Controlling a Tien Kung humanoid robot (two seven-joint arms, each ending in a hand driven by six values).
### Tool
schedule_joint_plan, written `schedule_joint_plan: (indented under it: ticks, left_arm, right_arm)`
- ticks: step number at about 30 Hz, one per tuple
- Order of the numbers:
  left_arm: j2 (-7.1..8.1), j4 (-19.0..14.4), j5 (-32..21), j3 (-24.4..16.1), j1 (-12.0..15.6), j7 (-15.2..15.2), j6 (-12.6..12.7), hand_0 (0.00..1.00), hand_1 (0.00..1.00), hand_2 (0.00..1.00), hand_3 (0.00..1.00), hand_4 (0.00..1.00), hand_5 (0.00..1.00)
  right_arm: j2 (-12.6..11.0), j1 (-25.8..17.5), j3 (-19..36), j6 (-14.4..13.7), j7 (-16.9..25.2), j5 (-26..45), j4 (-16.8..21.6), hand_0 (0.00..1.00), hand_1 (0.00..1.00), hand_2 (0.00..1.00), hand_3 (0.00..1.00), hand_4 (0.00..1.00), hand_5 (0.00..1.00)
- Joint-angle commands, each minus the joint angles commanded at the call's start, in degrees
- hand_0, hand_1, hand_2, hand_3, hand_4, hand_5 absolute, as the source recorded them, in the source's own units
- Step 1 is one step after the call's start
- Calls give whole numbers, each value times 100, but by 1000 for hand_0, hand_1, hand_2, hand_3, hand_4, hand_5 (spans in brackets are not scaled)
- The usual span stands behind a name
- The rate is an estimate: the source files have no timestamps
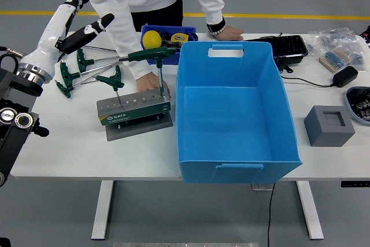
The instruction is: Lift tool from toolbox,place it in box,lift tool from toolbox,place it in box
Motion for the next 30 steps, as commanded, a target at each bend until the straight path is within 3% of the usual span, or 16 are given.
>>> schedule_joint_plan:
  ticks: [7,13,15,21,24,25,30]
  left_arm:
    - [-71,238,1704,1161,-691,816,-509,998,998,998,998,998,697]
    - [-111,695,2082,1713,-1029,950,-630,998,998,998,998,998,702]
    - [-156,896,2117,1785,-1103,956,-573,998,998,998,998,998,702]
    - [-418,1396,2010,1762,-1143,953,-87,998,998,998,998,998,709]
    - [-507,1651,2124,1806,-1207,953,7,998,998,998,998,998,709]
    - [-523,1713,2145,1824,-1230,952,26,913,936,990,917,998,719]
    - [-582,1973,2203,1929,-1379,970,63,913,936,990,917,998,719]
  right_arm:
    - [-6,7,4,-25,5,27,6,726,699,761,565,794,720]
    - [-9,13,2,-32,9,41,11,726,699,761,565,795,721]
    - [-12,15,11,-32,2,27,13,726,699,761,565,795,721]
    - [-16,32,43,-33,-14,-38,12,726,698,760,563,795,721]
    - [-24,54,77,-38,-34,-109,14,726,698,760,563,795,721]
    - [-26,59,85,-39,-38,-123,14,726,700,760,564,795,719]
    - [-44,84,82,-42,-33,-108,18,726,700,760,564,795,719]
